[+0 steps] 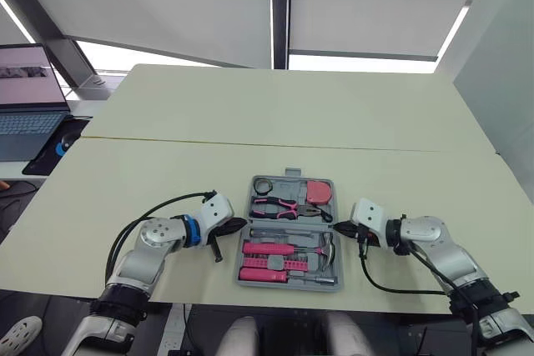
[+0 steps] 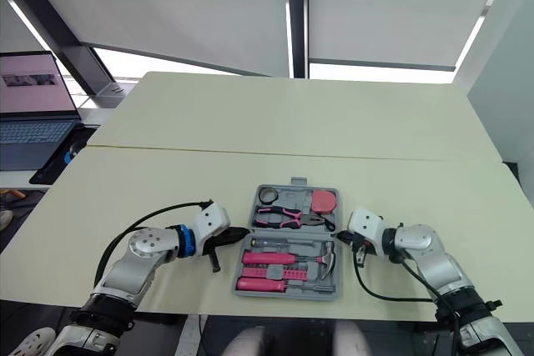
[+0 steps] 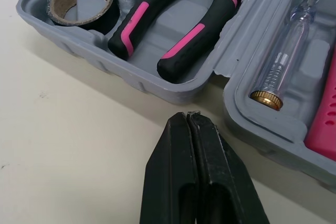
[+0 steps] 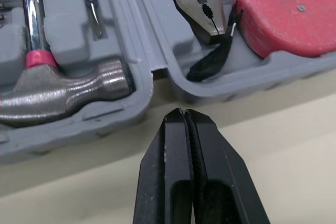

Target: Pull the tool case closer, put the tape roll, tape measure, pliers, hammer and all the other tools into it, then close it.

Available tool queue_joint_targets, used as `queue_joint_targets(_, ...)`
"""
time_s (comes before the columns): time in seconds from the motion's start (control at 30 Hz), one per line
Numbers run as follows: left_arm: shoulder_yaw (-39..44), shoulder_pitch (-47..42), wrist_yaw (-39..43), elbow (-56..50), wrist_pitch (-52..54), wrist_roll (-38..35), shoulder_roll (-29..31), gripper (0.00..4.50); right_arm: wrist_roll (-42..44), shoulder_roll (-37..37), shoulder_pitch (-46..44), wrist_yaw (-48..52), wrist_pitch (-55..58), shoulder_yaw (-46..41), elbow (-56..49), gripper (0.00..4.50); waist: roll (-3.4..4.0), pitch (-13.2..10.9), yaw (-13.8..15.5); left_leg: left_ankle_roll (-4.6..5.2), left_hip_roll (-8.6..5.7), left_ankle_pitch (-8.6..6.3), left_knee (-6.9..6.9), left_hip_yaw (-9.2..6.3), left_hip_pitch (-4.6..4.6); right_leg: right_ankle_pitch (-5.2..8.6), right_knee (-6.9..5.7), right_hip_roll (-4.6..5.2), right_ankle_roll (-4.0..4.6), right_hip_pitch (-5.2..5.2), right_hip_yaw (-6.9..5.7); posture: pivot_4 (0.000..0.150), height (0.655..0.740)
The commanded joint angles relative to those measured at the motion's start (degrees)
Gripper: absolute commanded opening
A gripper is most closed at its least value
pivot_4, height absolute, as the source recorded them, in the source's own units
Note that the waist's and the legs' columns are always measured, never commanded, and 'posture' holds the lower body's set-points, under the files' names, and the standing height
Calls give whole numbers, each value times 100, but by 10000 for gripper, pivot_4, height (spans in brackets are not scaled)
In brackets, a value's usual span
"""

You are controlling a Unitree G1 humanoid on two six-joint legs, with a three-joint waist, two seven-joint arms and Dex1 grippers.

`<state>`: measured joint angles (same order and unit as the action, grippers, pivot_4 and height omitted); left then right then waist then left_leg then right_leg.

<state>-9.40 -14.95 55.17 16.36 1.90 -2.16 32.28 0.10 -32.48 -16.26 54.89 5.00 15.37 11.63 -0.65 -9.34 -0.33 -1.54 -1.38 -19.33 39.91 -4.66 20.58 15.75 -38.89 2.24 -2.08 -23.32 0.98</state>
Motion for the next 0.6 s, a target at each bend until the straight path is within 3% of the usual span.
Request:
queue_joint_targets(0.03,-201,-22,45,-18,-13,103,-70,0,2,102,-122,85,-46,76,-39,392,0,0,0,0,0,0,0,-1,0,0,0,0,0,0,-1,1500,7400)
queue_joint_targets(0.6,-546,266,489,-864,474,121,89,0,187,124,103,436,486,172,-700,392,3,6,-16,1,0,-1,-3,-1,0,0,2,1,0,0,0,1500,7400)
